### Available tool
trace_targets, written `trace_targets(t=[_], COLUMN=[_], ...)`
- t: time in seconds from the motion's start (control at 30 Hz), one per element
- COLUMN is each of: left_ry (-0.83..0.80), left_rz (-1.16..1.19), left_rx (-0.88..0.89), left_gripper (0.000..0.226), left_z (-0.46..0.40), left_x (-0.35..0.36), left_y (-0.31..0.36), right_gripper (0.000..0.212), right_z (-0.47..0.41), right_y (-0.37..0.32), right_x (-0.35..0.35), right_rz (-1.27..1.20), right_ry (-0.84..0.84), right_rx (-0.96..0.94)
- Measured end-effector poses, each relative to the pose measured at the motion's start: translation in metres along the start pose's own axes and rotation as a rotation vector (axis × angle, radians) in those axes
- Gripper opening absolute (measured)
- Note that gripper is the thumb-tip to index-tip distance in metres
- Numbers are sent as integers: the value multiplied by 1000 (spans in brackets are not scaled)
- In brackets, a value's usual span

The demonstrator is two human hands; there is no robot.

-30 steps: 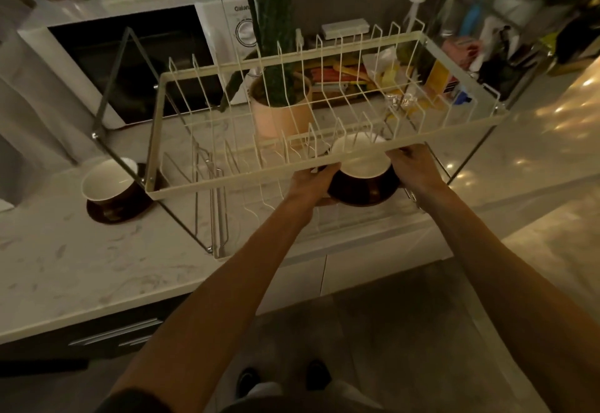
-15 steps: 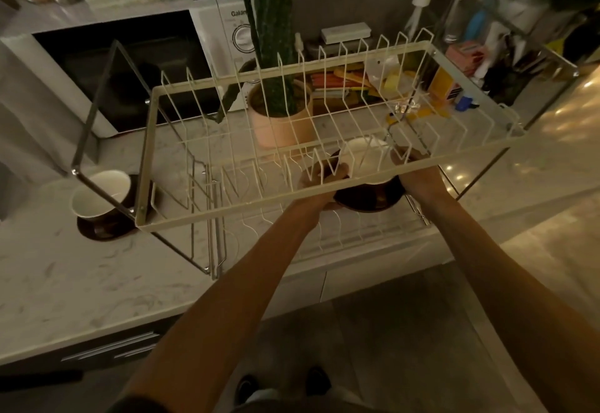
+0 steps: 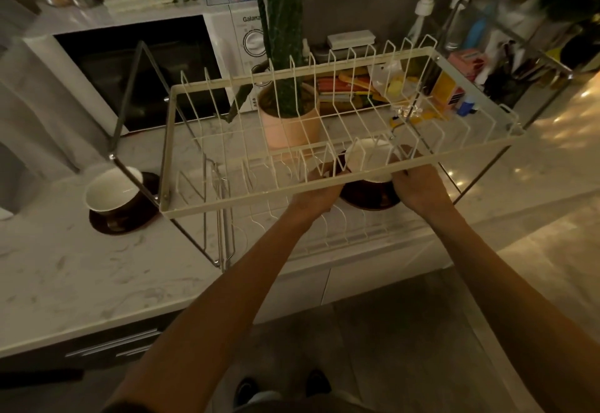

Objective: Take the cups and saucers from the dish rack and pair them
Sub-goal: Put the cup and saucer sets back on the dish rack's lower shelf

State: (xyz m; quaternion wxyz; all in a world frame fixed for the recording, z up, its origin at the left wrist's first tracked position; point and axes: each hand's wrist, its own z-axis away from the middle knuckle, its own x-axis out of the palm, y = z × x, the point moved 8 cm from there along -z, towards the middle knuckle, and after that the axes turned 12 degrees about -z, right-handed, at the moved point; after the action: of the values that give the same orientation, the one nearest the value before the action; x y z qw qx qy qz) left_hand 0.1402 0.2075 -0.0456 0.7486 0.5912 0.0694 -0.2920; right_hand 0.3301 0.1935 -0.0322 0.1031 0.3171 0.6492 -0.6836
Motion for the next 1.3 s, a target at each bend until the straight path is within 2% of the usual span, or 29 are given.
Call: trace_targets(t=[0.1,0.2,0.33,0.43,0.53,0.63,0.7,0.77,0.9,1.03,1.3], left_ry=[7,67,32,-88,-228,-296,-265,-183,-21,50,247], left_rz=[-168,-371,-608,-730,-834,-897,-922,-976,-1118,-1198,-1337], left_rx=[131,199,296,321,209,43,-45,-96,-180,-252,-258], left_gripper=[13,35,46,51,57,59,58,56,57,59,57], left_z=[18,36,80,116,148,178,195,210,231,240,228], left_x=[-11,-25,-42,-55,-72,-100,-124,-152,-204,-240,-311], left_y=[4,-5,-19,-39,-75,-120,-142,-153,-169,-185,-201], right_gripper=[41,44,36,39,47,52,55,57,56,56,61], right_z=[23,53,86,111,135,166,189,206,225,228,195], right_y=[-30,-67,-101,-122,-137,-147,-155,-168,-206,-236,-270], right_x=[5,18,47,72,101,140,165,186,223,258,302], right_rz=[174,271,338,342,468,635,707,744,751,736,665], right_ry=[31,32,-146,-308,-491,-756,-934,-1035,-1010,-912,-616], right_rx=[-134,-312,-371,-389,-398,-427,-451,-476,-625,-718,-710])
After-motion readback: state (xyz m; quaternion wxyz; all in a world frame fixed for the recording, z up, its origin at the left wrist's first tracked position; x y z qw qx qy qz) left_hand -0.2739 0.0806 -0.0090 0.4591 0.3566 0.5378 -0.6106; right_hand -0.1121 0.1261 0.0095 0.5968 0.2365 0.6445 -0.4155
